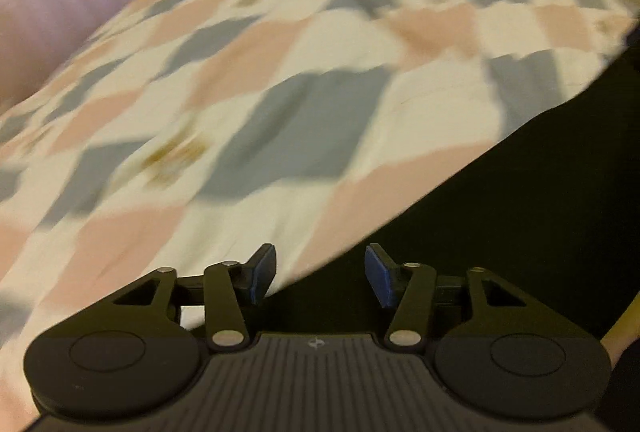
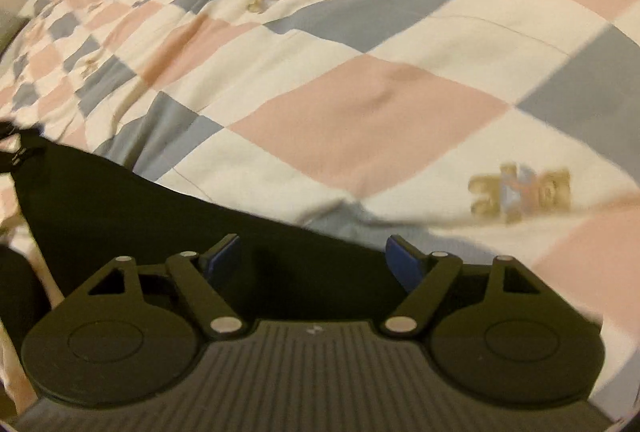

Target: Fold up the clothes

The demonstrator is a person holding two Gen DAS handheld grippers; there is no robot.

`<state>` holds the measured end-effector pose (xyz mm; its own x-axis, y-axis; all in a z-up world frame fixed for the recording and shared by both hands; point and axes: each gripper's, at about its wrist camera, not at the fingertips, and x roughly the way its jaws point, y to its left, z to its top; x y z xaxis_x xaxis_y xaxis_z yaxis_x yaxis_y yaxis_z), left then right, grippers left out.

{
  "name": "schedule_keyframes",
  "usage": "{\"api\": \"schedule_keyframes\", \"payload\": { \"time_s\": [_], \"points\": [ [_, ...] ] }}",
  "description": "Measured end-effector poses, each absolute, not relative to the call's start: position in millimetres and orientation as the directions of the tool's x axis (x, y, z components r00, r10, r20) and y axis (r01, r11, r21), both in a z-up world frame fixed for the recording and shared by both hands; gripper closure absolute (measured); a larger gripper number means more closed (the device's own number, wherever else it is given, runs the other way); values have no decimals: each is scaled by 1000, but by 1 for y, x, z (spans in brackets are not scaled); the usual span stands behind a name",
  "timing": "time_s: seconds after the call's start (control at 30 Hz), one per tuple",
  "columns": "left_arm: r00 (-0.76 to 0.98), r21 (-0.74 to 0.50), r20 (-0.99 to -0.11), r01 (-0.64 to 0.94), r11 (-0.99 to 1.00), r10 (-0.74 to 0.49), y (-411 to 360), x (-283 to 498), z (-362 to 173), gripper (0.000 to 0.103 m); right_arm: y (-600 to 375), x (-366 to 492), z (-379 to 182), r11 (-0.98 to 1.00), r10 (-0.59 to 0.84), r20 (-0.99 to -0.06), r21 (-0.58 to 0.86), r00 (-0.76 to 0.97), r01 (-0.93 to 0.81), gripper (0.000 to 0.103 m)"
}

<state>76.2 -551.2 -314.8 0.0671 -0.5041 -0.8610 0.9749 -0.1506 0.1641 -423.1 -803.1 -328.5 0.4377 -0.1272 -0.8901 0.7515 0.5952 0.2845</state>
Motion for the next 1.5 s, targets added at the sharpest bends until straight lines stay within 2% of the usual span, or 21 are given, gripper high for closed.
{"api": "schedule_keyframes", "payload": {
  "time_s": [0.13,0.23,0.27,0.3,0.37,0.47,0.53,0.57,0.6,0.67,0.83,0.87,0.9,1.0,1.17,1.27,1.33,1.4,1.43,1.47,1.5],
  "points": [
    [-1,127,-884,962,-243,-467,-579,63,-327,43,-831,-428,-345,624,-3,-901,337,433,705,26],
    [-36,80,-919,958,-275,-393,-592,60,-348,57,-847,-428,-364,629,88,-911,364,402,687,26],
    [-35,92,-924,947,-308,-382,-592,54,-353,76,-852,-429,-370,618,115,-908,383,404,686,26],
    [-19,119,-924,934,-336,-381,-591,47,-357,103,-855,-428,-375,603,139,-900,408,413,686,26],
    [16,166,-923,918,-359,-385,-592,39,-361,103,-861,-428,-378,571,170,-871,468,461,674,26],
    [14,152,-922,932,-329,-386,-592,44,-359,103,-873,-421,-375,524,197,-814,558,546,643,26],
    [15,141,-922,943,-301,-386,-593,48,-357,103,-878,-409,-380,530,232,-816,562,529,635,38],
    [19,141,-922,946,-291,-386,-592,50,-356,103,-878,-399,-385,553,262,-835,541,485,633,52],
    [25,146,-923,946,-290,-383,-591,52,-356,103,-875,-389,-392,587,301,-851,521,430,620,62],
    [32,153,-926,943,-297,-375,-588,53,-357,103,-865,-373,-400,659,356,-870,493,342,568,62],
    [23,150,-926,938,-312,-376,-585,57,-358,103,-843,-359,-391,752,367,-884,465,290,468,62],
    [31,168,-921,931,-324,-389,-583,55,-357,103,-837,-356,-387,776,362,-889,454,280,438,81],
    [40,188,-914,923,-335,-403,-581,53,-356,103,-832,-353,-381,802,348,-897,435,272,408,99],
    [76,255,-871,914,-315,-485,-577,54,-342,103,-817,-347,-356,885,239,-932,324,273,333,99],
    [143,274,-802,951,-145,-580,-585,87,-308,103,-831,-362,-318,877,16,-918,203,396,436,102],
    [147,249,-831,961,-122,-536,-592,102,-312,103,-822,-355,-341,871,-1,-942,164,336,463,100],
    [122,228,-860,960,-160,-495,-585,101,-316,92,-814,-349,-354,871,-33,-959,110,281,478,84],
    [103,211,-879,960,-186,-466,-573,101,-319,70,-813,-351,-354,861,-60,-953,102,298,499,65],
    [96,203,-886,960,-192,-454,-567,102,-321,68,-811,-354,-351,848,-73,-943,113,326,518,61],
    [86,188,-894,963,-193,-440,-563,104,-323,68,-811,-356,-348,832,-84,-933,129,351,540,50],
    [78,175,-901,965,-193,-426,-560,107,-325,68,-810,-359,-345,814,-91,-922,148,376,562,34]
  ]
}}
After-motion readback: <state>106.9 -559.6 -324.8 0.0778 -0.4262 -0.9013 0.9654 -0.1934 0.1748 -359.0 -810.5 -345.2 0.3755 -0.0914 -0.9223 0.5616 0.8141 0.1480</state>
